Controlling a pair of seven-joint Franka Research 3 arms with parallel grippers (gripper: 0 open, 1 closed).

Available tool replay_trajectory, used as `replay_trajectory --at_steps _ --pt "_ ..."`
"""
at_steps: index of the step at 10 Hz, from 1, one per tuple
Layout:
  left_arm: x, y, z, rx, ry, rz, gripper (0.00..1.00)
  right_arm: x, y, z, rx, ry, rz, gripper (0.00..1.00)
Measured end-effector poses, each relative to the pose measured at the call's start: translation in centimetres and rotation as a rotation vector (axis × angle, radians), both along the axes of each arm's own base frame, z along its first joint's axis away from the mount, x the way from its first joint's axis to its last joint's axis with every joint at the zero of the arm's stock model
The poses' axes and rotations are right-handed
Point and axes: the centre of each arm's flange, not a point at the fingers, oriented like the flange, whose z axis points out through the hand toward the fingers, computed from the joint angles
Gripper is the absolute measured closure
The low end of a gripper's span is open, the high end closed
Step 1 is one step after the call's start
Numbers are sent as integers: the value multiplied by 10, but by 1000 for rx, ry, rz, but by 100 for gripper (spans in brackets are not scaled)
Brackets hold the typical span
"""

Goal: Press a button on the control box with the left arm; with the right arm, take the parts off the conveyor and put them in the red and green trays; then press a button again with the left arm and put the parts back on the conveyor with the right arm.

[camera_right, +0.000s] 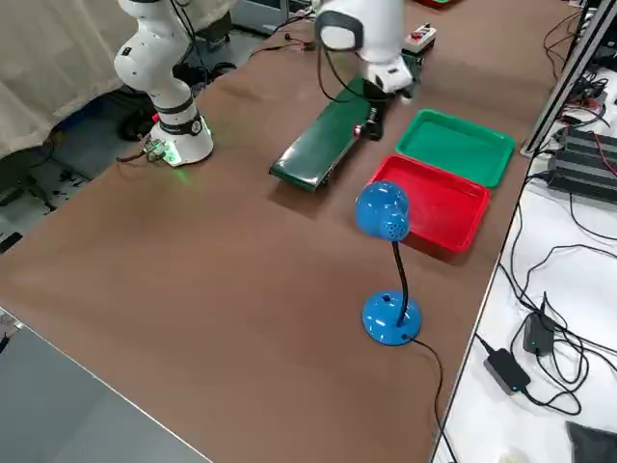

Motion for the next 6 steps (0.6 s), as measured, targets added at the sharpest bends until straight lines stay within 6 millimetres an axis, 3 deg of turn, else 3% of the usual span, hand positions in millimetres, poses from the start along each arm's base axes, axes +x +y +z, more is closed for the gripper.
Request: replay_trajectory --at_steps 2,3,4,6 --pt "0 -1 0 0 0 -1 0 49 -8 -50 42 22 -65 67" --pt "0 -1 0 0 0 -2 0 64 -12 -78 48 34 -84 67" --pt "0 -2 0 0 -1 -4 0 75 -19 -100 46 21 -99 67" --pt "0 -2 0 0 -1 -4 0 84 -37 -121 43 8 -118 67"
